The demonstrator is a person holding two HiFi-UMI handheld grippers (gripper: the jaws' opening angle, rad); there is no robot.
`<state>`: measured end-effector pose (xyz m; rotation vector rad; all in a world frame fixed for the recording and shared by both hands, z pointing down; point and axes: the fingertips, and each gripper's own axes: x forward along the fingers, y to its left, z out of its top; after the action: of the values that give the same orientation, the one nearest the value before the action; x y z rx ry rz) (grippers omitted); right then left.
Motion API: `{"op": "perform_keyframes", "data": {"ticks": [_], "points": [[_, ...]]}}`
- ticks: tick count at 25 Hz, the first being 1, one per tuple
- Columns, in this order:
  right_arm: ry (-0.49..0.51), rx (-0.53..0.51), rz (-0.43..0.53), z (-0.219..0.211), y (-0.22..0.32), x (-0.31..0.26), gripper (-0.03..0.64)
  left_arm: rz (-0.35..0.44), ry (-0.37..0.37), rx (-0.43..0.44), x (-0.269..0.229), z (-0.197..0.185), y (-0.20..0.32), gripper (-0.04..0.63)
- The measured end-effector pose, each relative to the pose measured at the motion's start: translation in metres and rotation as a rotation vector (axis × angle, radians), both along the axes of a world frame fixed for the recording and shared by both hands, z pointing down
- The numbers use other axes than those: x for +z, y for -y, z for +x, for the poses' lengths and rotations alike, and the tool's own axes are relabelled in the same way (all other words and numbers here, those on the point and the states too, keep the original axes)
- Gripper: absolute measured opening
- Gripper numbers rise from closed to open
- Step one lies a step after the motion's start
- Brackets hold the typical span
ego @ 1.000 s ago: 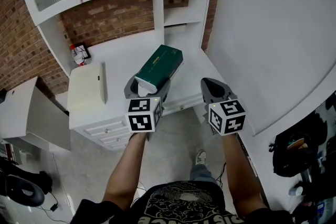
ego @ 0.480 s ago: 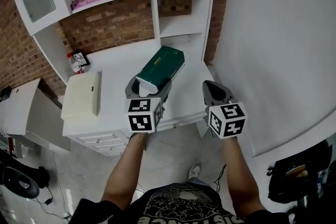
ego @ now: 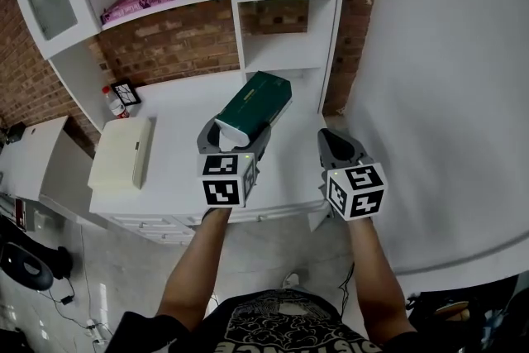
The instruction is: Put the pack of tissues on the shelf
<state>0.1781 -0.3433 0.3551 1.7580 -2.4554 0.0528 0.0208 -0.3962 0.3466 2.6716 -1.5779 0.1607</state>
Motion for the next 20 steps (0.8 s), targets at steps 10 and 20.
{"op": "perform_keyframes", "data": {"ticks": [10, 20], "points": [[0.037, -0.070, -0.006, 0.031, 0.036, 0.005, -0.002, -0.014, 0.025, -0.062, 0.005, 0.029, 0.030, 0.454], [0.049, -0.102, 0.021, 0.047, 0.067, -0.005, -0.002, 0.005, 0.046, -0.086, -0.002, 0.046, 0.060, 0.454]]}}
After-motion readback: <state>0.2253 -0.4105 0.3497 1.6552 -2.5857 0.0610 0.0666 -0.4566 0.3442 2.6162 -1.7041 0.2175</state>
